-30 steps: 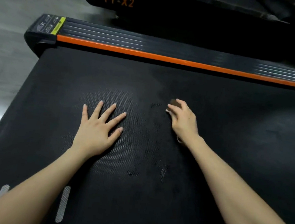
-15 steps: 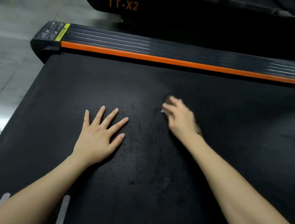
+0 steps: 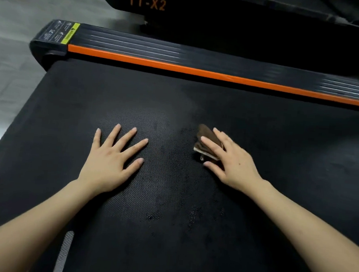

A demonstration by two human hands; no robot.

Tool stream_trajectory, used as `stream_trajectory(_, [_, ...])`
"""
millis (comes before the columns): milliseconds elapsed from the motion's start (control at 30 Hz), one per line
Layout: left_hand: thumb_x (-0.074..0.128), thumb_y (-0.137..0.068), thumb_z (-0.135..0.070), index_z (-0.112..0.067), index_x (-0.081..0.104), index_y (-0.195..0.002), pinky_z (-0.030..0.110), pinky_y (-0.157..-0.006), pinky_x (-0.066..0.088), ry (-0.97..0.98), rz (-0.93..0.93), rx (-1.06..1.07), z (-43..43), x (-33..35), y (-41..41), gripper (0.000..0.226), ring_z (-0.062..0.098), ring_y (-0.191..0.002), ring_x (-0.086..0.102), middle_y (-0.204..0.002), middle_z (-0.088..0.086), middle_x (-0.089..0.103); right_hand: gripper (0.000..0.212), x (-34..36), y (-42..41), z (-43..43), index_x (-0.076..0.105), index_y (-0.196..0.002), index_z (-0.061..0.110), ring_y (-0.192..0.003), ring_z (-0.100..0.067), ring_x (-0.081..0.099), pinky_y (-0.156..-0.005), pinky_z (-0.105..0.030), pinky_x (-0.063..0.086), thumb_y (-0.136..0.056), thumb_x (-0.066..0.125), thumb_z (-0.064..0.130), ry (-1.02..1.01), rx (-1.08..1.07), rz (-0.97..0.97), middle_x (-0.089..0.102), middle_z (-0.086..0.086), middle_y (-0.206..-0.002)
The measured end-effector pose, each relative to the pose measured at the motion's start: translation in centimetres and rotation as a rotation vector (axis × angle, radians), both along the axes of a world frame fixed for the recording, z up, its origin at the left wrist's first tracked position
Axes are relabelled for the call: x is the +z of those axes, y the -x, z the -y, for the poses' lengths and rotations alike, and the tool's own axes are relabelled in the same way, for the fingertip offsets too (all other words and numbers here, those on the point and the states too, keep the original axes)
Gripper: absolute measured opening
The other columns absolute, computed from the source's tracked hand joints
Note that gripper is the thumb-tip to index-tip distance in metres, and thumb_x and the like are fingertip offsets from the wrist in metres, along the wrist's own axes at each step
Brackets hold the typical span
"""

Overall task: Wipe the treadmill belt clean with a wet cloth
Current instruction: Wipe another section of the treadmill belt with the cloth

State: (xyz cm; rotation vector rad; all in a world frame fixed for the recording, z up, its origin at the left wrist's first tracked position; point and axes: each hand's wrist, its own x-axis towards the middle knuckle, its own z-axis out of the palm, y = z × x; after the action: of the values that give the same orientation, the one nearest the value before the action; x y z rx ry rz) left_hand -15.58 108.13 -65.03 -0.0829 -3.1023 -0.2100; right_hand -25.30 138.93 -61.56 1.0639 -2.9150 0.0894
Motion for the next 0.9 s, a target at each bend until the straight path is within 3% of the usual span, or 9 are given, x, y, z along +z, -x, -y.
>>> stream_trajectory(100, [0.007, -0.084, -0.067, -0.047, 0.022, -0.142, 0.054, -0.115, -0.005, -0.053, 0.026, 0.024, 0.2, 0.4, 0.4, 0.063, 0.023, -0.147, 0.006, -0.157, -0.008, 0.019, 0.046, -1.0, 0.5, 0.5, 0.045, -0.134, 0.028, -0.12, -0.033, 0.053, -0.101, -0.051, 0.041, -0.09, 0.049, 0.041, 0.105, 0.072, 0.009, 0.044, -0.016, -0.142])
stream_trajectory(200, [0.003, -0.083, -0.065, -0.044, 0.024, -0.144, 0.057, -0.114, -0.004, -0.005, -0.003, 0.073, 1.1, 0.8, 2.4, 0.068, 0.028, -0.146, 0.007, -0.157, -0.002, 0.02, 0.044, -1.5, 1.8, 1.1, 0.054, -0.131, 0.025, -0.124, -0.033, 0.05, -0.099, -0.049, 0.044, -0.087, 0.062, 0.025, 0.182, 0.038, 0.002, 0.043, -0.013, -0.143])
stream_trajectory(333, [-0.006, -0.079, -0.066, -0.045, 0.013, -0.147, 0.059, -0.112, -0.005, 0.048, 0.033, 0.195, 2.1, 0.3, 5.2, 0.074, 0.028, -0.146, 0.0, -0.159, -0.004, 0.01, 0.042, -0.9, 5.7, 4.5, 0.048, -0.137, 0.024, -0.137, -0.031, 0.031, -0.108, -0.043, 0.032, -0.095, 0.053, 0.026, 0.308, -0.338, 0.03, 0.028, -0.008, -0.153])
stream_trajectory(433, [-0.004, -0.082, -0.064, -0.044, 0.012, -0.148, 0.06, -0.112, -0.004, 0.048, 0.007, 0.203, 2.0, -0.5, 5.4, 0.071, 0.029, -0.146, -0.001, -0.159, -0.003, 0.01, 0.038, -1.0, 6.9, 7.4, 0.049, -0.134, 0.021, -0.13, -0.035, 0.036, -0.105, -0.043, 0.032, -0.096, 0.048, 0.026, 0.282, -0.409, 0.015, 0.027, -0.011, -0.152])
stream_trajectory(500, [-0.001, -0.084, -0.063, -0.043, 0.015, -0.148, 0.061, -0.112, -0.003, 0.042, -0.003, 0.193, 1.9, -0.6, 5.2, 0.07, 0.03, -0.146, 0.002, -0.159, -0.001, 0.013, 0.036, -1.4, 5.7, 8.2, 0.054, -0.129, 0.02, -0.122, -0.037, 0.045, -0.098, -0.043, 0.041, -0.094, 0.047, 0.026, 0.248, -0.327, 0.006, 0.034, -0.013, -0.148])
stream_trajectory(600, [-0.001, -0.084, -0.063, -0.041, 0.016, -0.148, 0.06, -0.112, -0.003, 0.05, -0.016, 0.192, 2.0, -0.5, 5.3, 0.07, 0.031, -0.146, 0.003, -0.159, -0.001, 0.014, 0.04, -2.0, 0.3, 9.5, 0.065, -0.114, 0.015, -0.103, -0.042, 0.061, -0.083, -0.049, 0.052, -0.088, 0.04, 0.031, 0.278, 0.039, -0.034, 0.053, -0.023, -0.129])
stream_trajectory(733, [0.002, -0.086, -0.062, -0.04, 0.02, -0.148, 0.061, -0.112, -0.001, 0.044, -0.036, 0.181, 2.0, -0.7, 5.2, 0.068, 0.032, -0.146, 0.006, -0.158, 0.001, 0.017, 0.052, -2.2, 0.1, 8.5, 0.066, -0.114, 0.015, -0.11, -0.041, 0.059, -0.09, -0.057, 0.045, -0.072, 0.035, 0.016, 0.172, 0.323, -0.059, 0.058, -0.021, -0.126])
stream_trajectory(833, [0.006, -0.088, -0.061, -0.039, 0.025, -0.147, 0.061, -0.112, 0.0, 0.034, -0.044, 0.182, 2.0, -0.7, 5.2, 0.066, 0.033, -0.146, 0.01, -0.157, 0.002, 0.022, 0.047, -1.5, 7.7, 7.7, 0.064, -0.118, 0.015, -0.128, -0.042, 0.043, -0.105, -0.06, 0.033, -0.078, 0.041, 0.006, 0.235, -0.039, -0.061, 0.051, -0.018, -0.136])
stream_trajectory(900, [0.007, -0.089, -0.061, -0.039, 0.025, -0.147, 0.061, -0.113, 0.0, 0.035, -0.051, 0.183, 2.0, -0.7, 5.2, 0.064, 0.032, -0.145, 0.011, -0.156, 0.001, 0.023, 0.04, -1.7, 10.7, 8.4, 0.058, -0.126, 0.016, -0.14, -0.034, 0.025, -0.116, -0.045, 0.018, -0.089, 0.048, 0.005, 0.278, -0.274, 0.03, 0.038, -0.011, -0.147])
